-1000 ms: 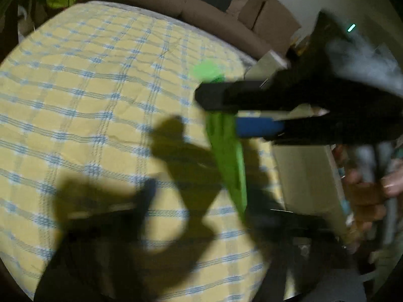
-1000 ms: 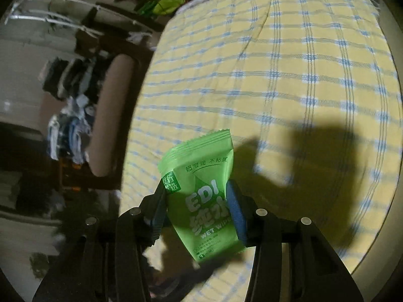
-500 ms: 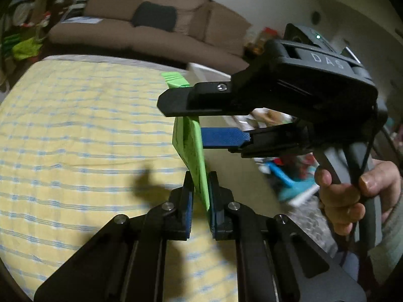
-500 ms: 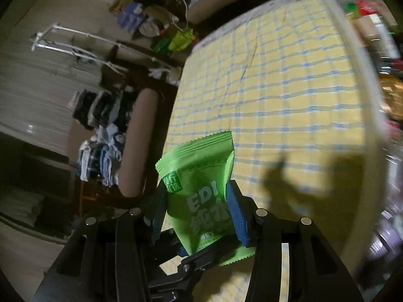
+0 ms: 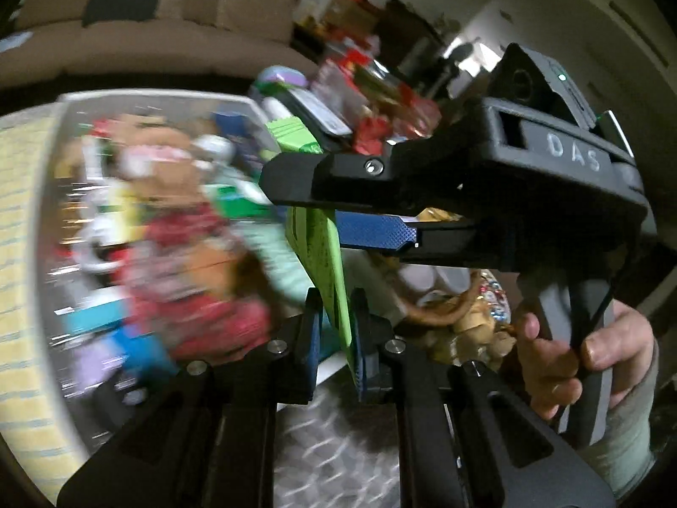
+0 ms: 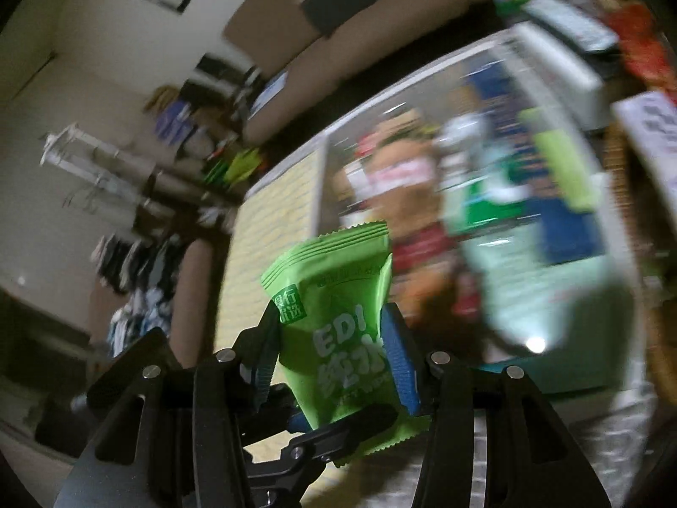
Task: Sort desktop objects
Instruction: 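Carry the wet-wipe pack into the white box and release it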
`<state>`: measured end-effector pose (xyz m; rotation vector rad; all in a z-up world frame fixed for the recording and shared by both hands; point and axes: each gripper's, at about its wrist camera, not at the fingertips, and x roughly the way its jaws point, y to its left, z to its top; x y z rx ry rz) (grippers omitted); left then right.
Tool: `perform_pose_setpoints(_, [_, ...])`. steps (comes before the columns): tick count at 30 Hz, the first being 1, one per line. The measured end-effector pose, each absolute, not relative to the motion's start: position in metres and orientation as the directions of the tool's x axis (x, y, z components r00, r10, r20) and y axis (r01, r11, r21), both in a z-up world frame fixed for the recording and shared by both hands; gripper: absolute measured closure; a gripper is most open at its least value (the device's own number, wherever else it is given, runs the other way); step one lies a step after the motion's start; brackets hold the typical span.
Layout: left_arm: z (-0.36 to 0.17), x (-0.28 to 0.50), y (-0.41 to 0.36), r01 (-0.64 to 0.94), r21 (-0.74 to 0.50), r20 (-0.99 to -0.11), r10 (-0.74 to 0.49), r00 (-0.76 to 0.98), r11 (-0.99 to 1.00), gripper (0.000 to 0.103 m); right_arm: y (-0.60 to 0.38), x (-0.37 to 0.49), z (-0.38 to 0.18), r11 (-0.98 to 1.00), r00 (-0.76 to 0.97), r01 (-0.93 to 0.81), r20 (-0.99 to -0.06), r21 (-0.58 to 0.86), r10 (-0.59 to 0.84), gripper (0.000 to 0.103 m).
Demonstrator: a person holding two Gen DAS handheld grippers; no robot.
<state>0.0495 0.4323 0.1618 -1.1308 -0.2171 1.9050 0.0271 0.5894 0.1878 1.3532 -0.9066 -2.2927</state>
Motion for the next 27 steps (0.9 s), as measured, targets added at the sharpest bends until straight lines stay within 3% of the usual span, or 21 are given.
perform_pose_setpoints(5, [0.143,0.039,0.502,-0.577,-0.561,-0.651,0.747,-0.134,-0.593,0.09,0.644,0.024,0.164,-0.787,-0.488,-0.135,-0.732,0.602,-0.476,0.055])
perform_pose_setpoints(11, [0.131,0.036,0.504,-0.578,-0.492,-0.708,0.686,-0.169,-0.651,0.083,0.654,0.001,0.129,-0.834,-0.45,-0.176,-0.797,0.522,-0.404,0.055])
perform_pose_setpoints(14, [0.134,0.042,0.486,-0.583,-0.446,-0.73,0.652,-0.202,-0.679,0.077,0.642,-0.003,0.118,-0.879,-0.424,-0.177,-0.84,0.443,-0.338,0.046])
perform_pose_setpoints(15, [0.135,0.042,0.484,-0.583,-0.435,-0.735,0.645,-0.209,-0.686,0.075,0.638,-0.003,0.119,-0.891,-0.42,-0.178,-0.851,0.417,-0.314,0.039])
perform_pose_setpoints(19, [0.14,0.046,0.475,-0.586,-0.425,-0.739,0.638,-0.215,-0.69,0.073,0.632,0.009,0.129,-0.913,-0.445,-0.161,-0.854,0.374,-0.271,0.03])
perform_pose_setpoints(24, [0.149,0.055,0.463,-0.598,-0.399,-0.742,0.628,-0.234,-0.695,0.066,0.644,0.03,0.152,-0.911,-0.541,-0.127,-0.797,0.393,-0.268,0.03])
perform_pose_setpoints(27, [0.152,0.059,0.458,-0.605,-0.378,-0.747,0.617,-0.248,-0.701,0.064,0.64,0.033,0.154,-0.898,-0.56,-0.062,-0.76,0.436,-0.33,0.045])
